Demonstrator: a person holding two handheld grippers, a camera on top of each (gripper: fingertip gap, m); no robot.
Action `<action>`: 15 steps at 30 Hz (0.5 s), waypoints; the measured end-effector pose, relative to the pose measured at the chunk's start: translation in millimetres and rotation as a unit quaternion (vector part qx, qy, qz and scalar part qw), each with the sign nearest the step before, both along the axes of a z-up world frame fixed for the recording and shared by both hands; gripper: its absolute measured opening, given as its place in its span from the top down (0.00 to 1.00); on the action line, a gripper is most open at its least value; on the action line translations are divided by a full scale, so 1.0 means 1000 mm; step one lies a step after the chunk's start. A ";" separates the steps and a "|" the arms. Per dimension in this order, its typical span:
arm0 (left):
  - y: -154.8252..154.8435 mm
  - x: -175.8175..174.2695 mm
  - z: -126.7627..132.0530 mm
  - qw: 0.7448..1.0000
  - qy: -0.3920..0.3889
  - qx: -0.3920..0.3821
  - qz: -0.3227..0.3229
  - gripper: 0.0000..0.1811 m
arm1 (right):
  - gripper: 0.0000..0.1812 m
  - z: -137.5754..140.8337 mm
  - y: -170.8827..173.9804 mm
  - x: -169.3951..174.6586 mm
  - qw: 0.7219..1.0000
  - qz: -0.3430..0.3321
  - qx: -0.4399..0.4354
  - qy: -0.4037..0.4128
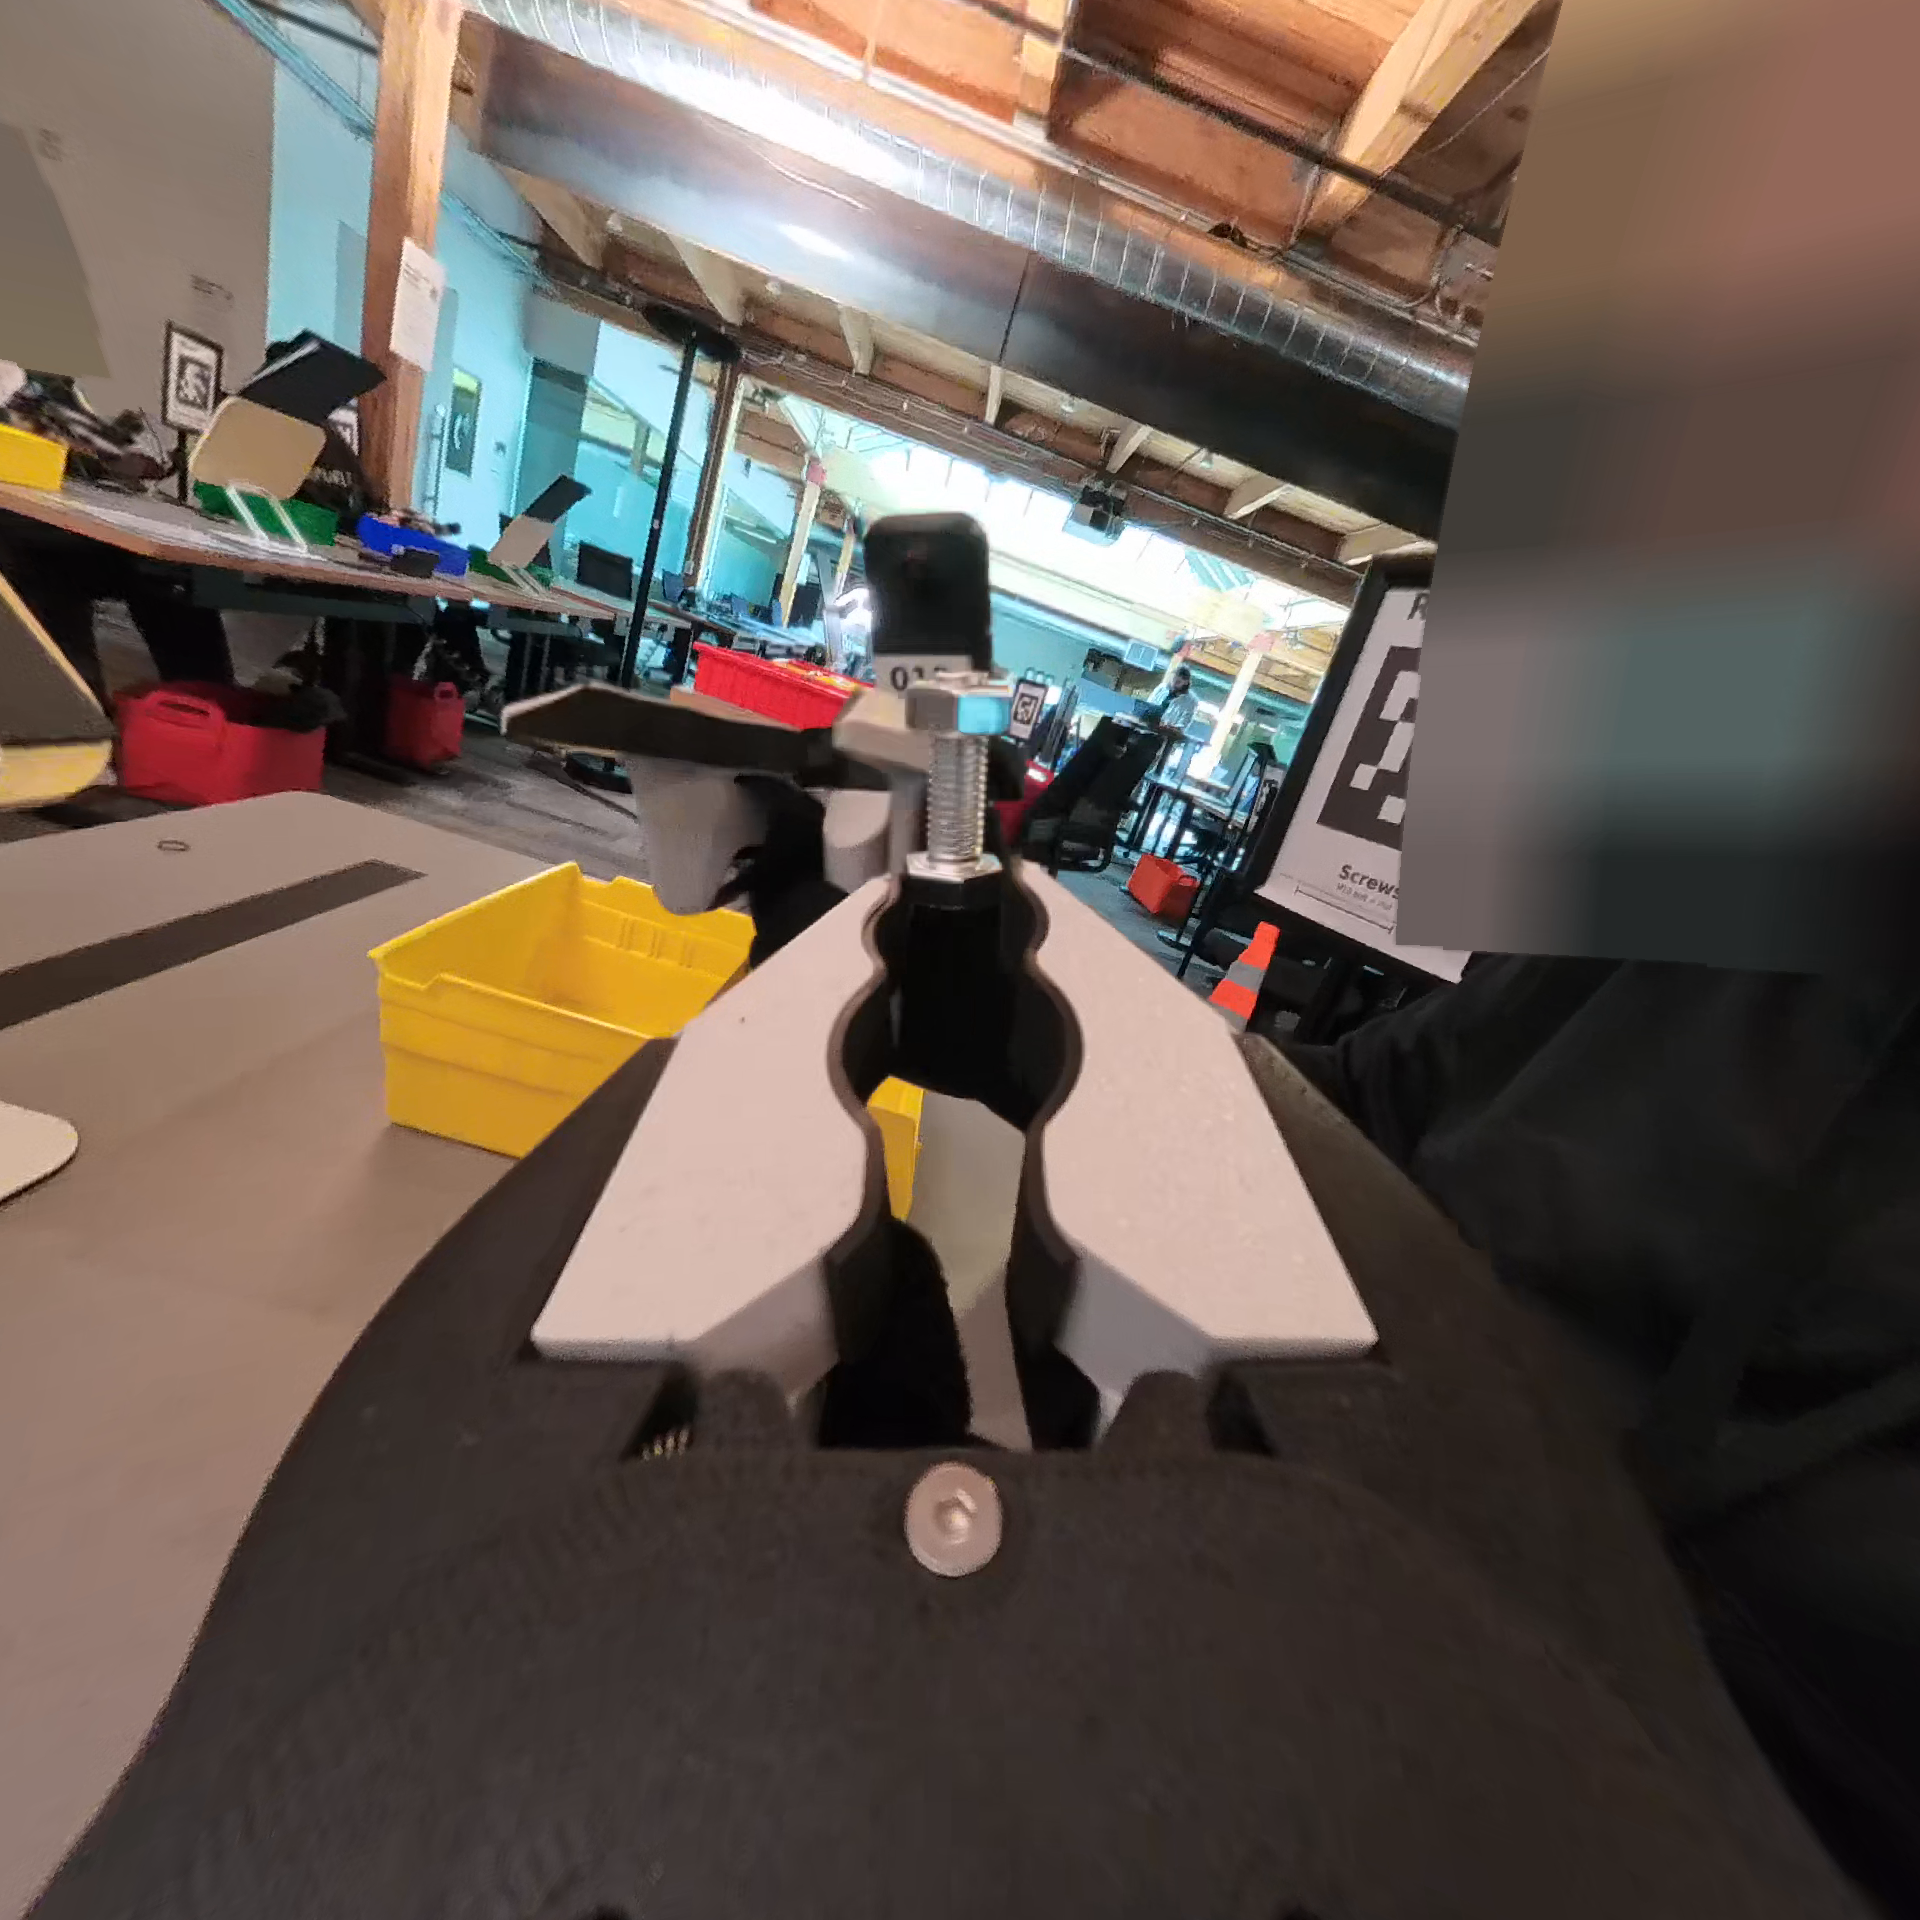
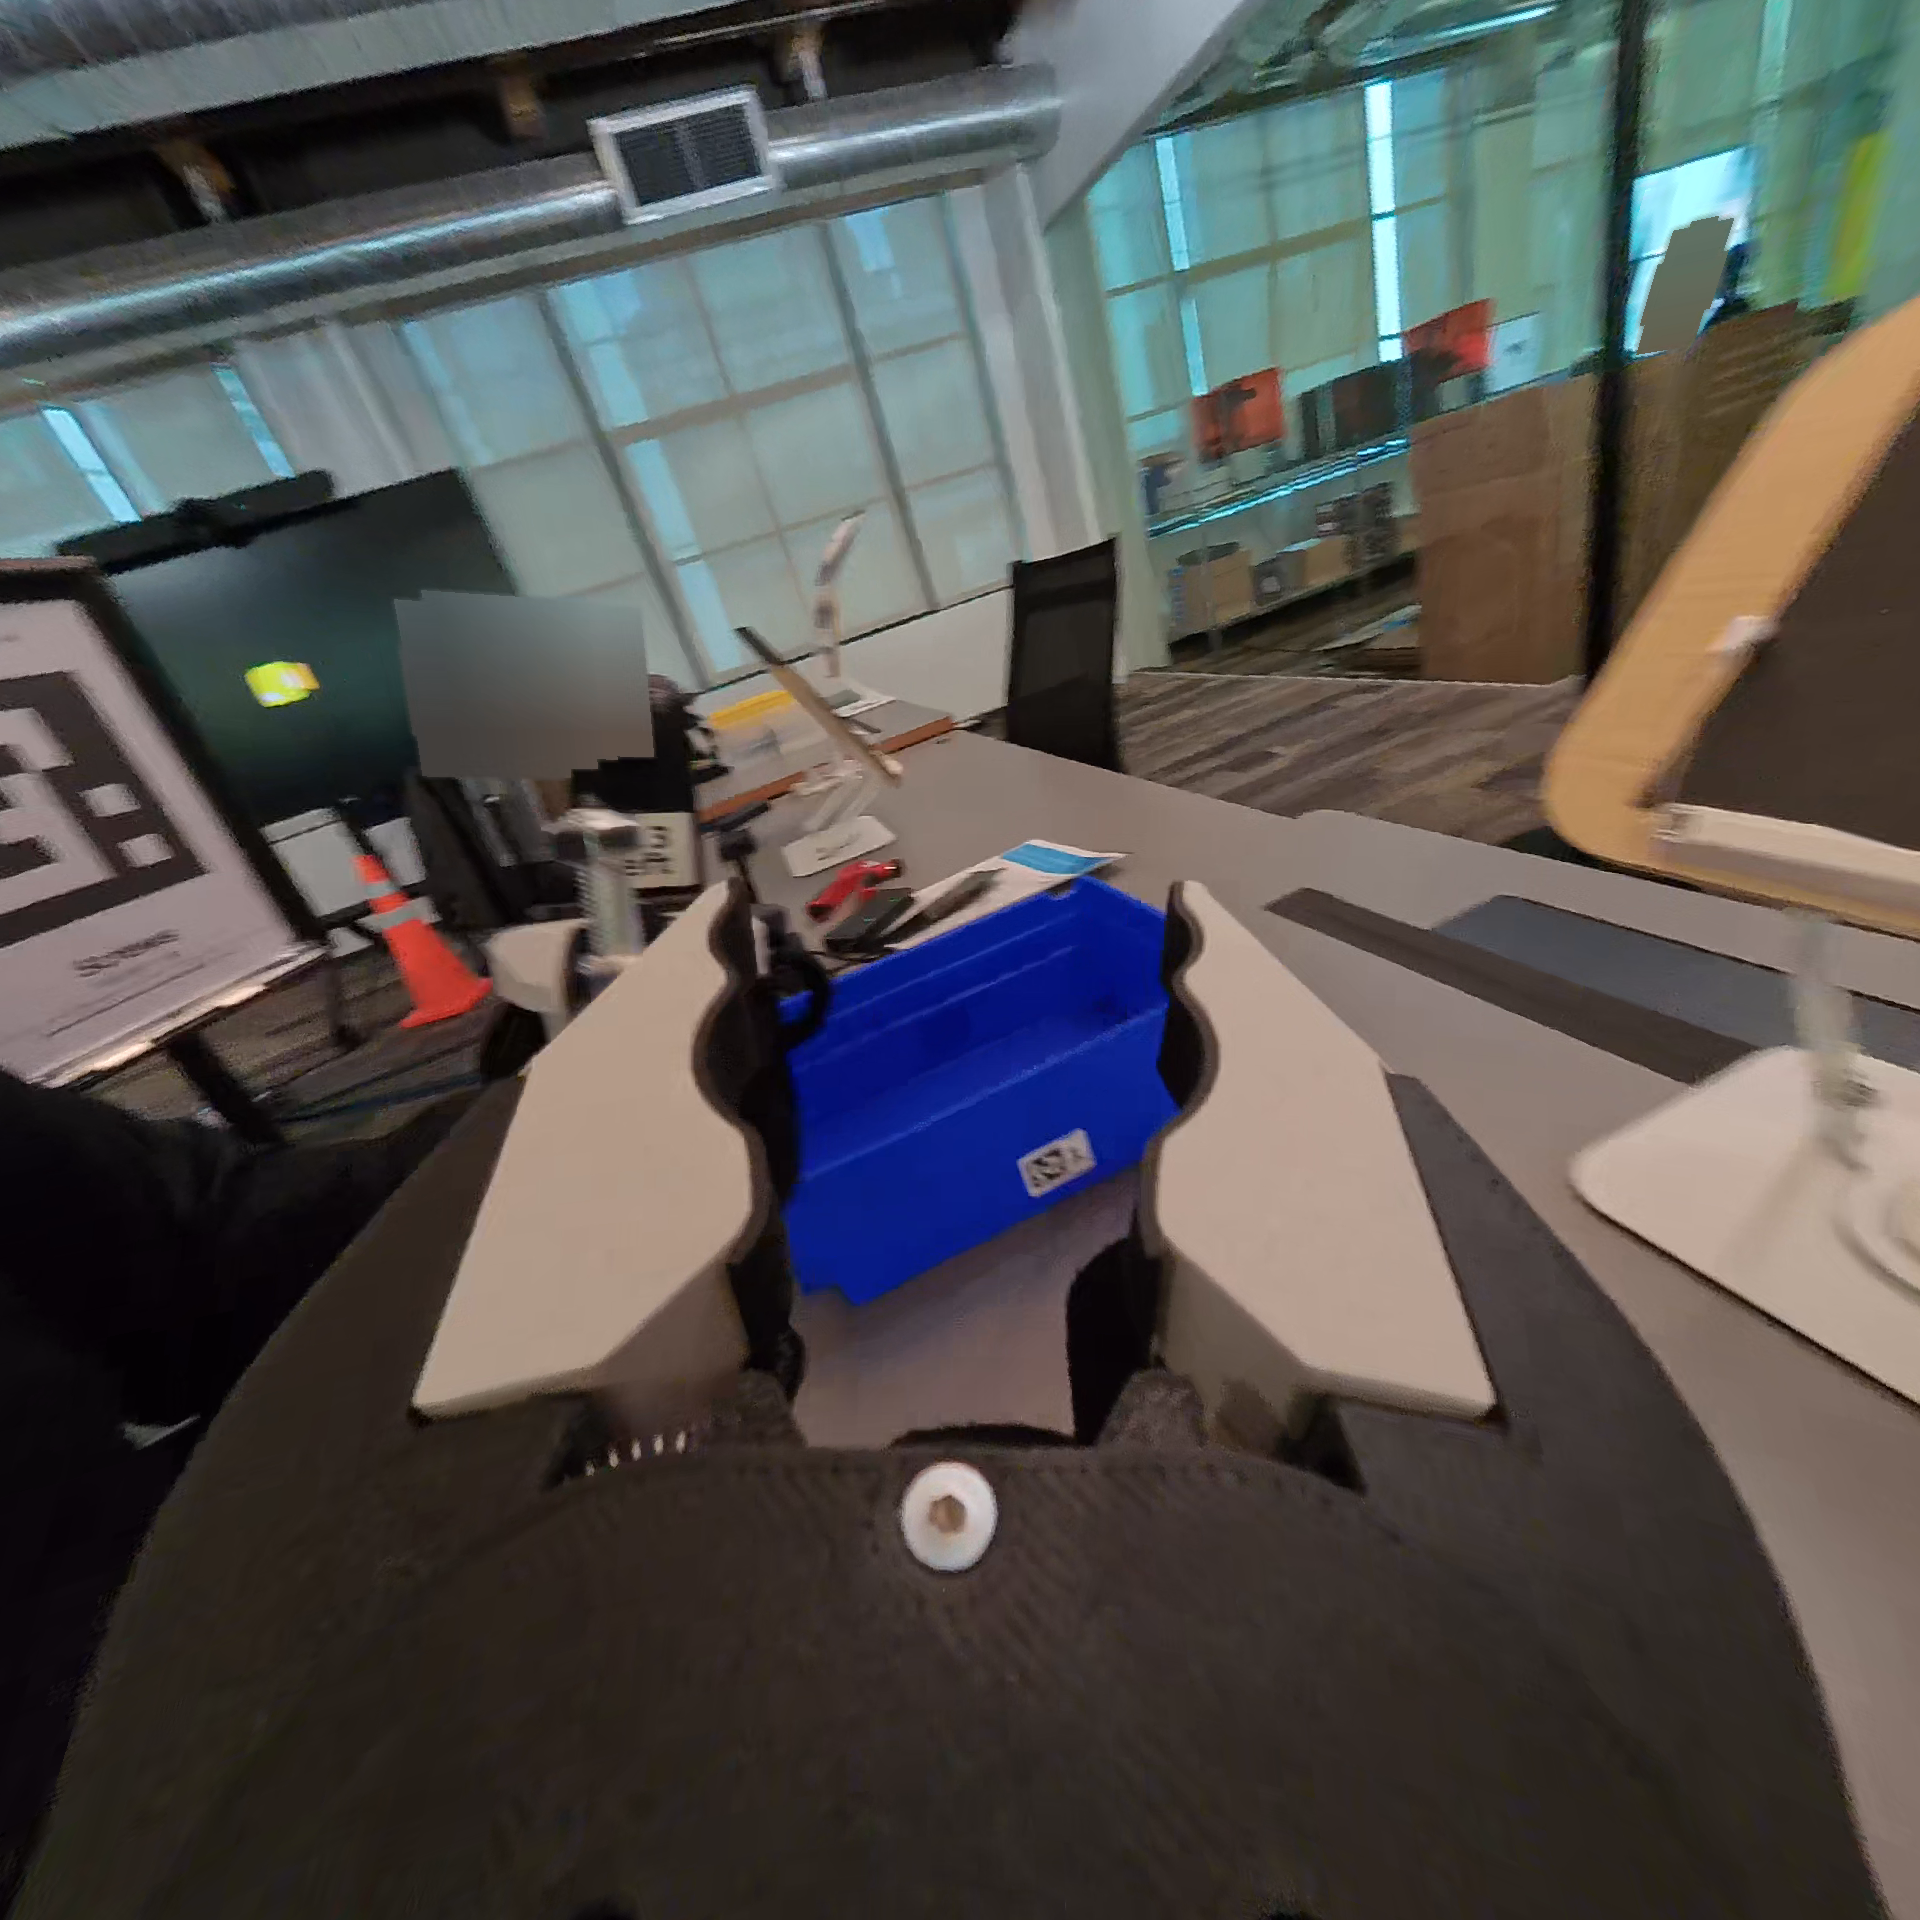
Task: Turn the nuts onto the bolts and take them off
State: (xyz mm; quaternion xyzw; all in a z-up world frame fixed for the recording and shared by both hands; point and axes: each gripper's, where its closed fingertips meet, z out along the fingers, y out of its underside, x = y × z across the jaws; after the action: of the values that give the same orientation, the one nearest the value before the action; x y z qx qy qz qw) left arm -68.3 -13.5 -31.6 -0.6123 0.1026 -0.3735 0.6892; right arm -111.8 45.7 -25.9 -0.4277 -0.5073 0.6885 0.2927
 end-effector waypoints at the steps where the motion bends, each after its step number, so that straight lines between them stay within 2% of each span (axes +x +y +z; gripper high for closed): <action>1: -0.001 -0.001 0.002 1.000 0.003 0.001 0.004 0.92 | 0.56 -0.002 0.011 0.001 1.000 -0.014 -0.003 -0.004; 4: 0.000 -0.003 0.003 1.000 0.011 -0.003 0.010 0.92 | 0.54 0.008 0.017 0.008 1.000 -0.006 -0.026 0.007; 8: 0.005 0.000 -0.005 1.000 0.010 -0.020 0.012 0.92 | 0.48 0.017 -0.019 0.009 0.999 0.031 0.012 0.025; 11: 0.007 0.008 -0.009 0.999 0.025 -0.026 0.007 0.92 | 0.47 0.016 -0.041 0.004 0.998 0.048 0.026 0.022; 15: 0.007 0.018 -0.011 0.999 0.044 -0.027 0.003 0.92 | 0.45 0.009 -0.042 0.000 0.999 0.044 0.023 0.008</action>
State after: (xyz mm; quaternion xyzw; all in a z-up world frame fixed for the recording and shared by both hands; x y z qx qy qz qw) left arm -50.5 -6.5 -42.1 -0.6467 0.1210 -0.3462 0.6687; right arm -112.2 3.7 -16.9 -0.3925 -0.5387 0.6924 0.2763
